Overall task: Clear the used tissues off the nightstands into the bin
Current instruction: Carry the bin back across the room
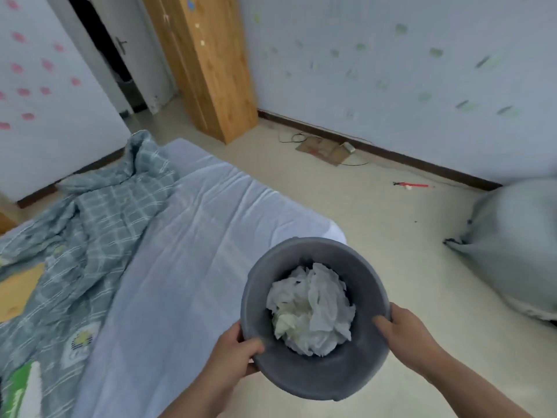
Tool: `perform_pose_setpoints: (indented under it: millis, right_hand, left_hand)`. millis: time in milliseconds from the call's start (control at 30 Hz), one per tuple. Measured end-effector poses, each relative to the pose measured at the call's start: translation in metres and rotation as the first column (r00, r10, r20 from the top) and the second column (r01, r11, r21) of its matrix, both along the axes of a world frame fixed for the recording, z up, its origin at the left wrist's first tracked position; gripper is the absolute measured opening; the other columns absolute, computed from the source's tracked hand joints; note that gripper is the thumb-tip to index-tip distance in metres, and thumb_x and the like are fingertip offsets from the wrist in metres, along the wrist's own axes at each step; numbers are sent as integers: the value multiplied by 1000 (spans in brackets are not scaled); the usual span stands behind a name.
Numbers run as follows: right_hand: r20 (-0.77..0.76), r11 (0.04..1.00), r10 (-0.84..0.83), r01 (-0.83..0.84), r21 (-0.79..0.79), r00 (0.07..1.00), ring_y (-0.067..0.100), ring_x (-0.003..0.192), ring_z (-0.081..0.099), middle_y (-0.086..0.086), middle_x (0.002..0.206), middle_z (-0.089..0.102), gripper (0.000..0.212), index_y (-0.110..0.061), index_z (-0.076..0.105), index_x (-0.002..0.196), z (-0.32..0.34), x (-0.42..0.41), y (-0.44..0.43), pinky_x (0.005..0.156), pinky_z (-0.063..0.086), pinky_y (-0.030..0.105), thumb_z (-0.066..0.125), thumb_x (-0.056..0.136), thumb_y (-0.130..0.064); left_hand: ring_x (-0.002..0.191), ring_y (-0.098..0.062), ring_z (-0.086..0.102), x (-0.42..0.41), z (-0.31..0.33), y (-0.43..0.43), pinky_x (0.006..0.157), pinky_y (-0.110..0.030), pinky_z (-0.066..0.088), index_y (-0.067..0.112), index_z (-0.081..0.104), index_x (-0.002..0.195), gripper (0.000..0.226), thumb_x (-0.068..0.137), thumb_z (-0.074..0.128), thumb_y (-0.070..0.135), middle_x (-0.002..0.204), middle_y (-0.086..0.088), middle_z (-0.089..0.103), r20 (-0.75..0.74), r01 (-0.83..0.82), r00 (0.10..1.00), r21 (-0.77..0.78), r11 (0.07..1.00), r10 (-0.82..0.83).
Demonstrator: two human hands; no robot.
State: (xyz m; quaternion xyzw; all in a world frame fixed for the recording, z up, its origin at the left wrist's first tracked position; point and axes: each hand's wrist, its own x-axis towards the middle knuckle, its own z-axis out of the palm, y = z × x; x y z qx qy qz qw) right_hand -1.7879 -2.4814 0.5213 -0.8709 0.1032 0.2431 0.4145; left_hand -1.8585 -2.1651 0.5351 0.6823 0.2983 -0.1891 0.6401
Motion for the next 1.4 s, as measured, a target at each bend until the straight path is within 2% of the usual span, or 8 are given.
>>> perform_pose_setpoints:
  millis: [100, 333, 600, 867, 967, 1133, 1267, 1400]
  right_hand:
    - [22, 990, -143, 143, -4, 990, 21, 67, 61, 8, 86, 74, 18, -13, 65, 91, 3, 15, -56, 57, 47, 29, 51, 96, -22]
    - [-12, 903, -429, 429, -9, 903, 13, 57, 55, -1, 71, 69, 16, -16, 64, 81, -17, 58, -148, 48, 41, 22, 55, 93, -21]
    - [-53, 878, -476, 472, -74, 878, 24, 85, 71, 1, 86, 76, 14, -16, 68, 88, -27, 183, -198, 66, 54, 31, 55, 90, -23]
    - [35, 813, -575, 575, -88, 818, 7, 68, 61, -6, 78, 72, 11, -18, 65, 83, 3, 288, -275, 51, 43, 11, 60, 92, -19]
    - [57, 806, -585, 588, -70, 809, 8, 75, 67, -3, 84, 75, 10, -17, 67, 86, -1, 331, -315, 60, 48, 16, 60, 92, -15]
    - [50, 835, -542, 545, -81, 839, 6, 61, 54, 4, 78, 71, 15, -18, 60, 77, -29, 426, -373, 55, 45, 17, 62, 92, -16]
    - [21, 890, -453, 454, -46, 891, 2, 67, 65, -9, 77, 74, 13, -24, 64, 82, -35, 525, -409, 56, 48, 14, 61, 92, -17]
    - [23, 945, -312, 312, -96, 950, 15, 63, 56, 2, 77, 68, 18, -11, 63, 87, -21, 640, -423, 58, 46, 30, 58, 93, -27]
  left_hand:
    - [95, -21, 80, 65, 3, -49, 71, -34, 66, 26, 78, 112, 44, 74, 66, 6, 104, -3, 83, 25, 125, 992, -6, 992, -125]
    - [92, -28, 80, 203, -34, -141, 68, -38, 65, 25, 81, 104, 45, 84, 62, -10, 101, -8, 83, 1, 340, 940, -38, 940, -340]
    - [97, -33, 77, 371, -67, -196, 67, -41, 66, 30, 82, 100, 46, 75, 67, -6, 97, -7, 82, -20, 441, 895, -121, 889, -447]
    - [96, -32, 76, 522, -45, -286, 70, -41, 66, 36, 82, 93, 47, 60, 70, 7, 98, -10, 81, 26, 559, 827, -147, 816, -562]
    - [88, -25, 79, 572, -47, -327, 70, -39, 65, 34, 82, 95, 47, 59, 69, 8, 98, -11, 81, 42, 592, 805, -130, 796, -592]
    - [90, -26, 80, 659, -61, -383, 70, -38, 65, 36, 81, 96, 48, 60, 69, 8, 100, -9, 81, 13, 575, 817, -93, 813, -577]
    - [87, -22, 79, 729, -49, -406, 71, -34, 65, 36, 81, 99, 47, 61, 69, 12, 102, -8, 81, 24, 534, 845, -73, 842, -534]
    - [95, -24, 80, 789, -37, -398, 72, -34, 66, 33, 81, 104, 43, 81, 66, -1, 104, -3, 82, 56, 426, 905, -58, 903, -423]
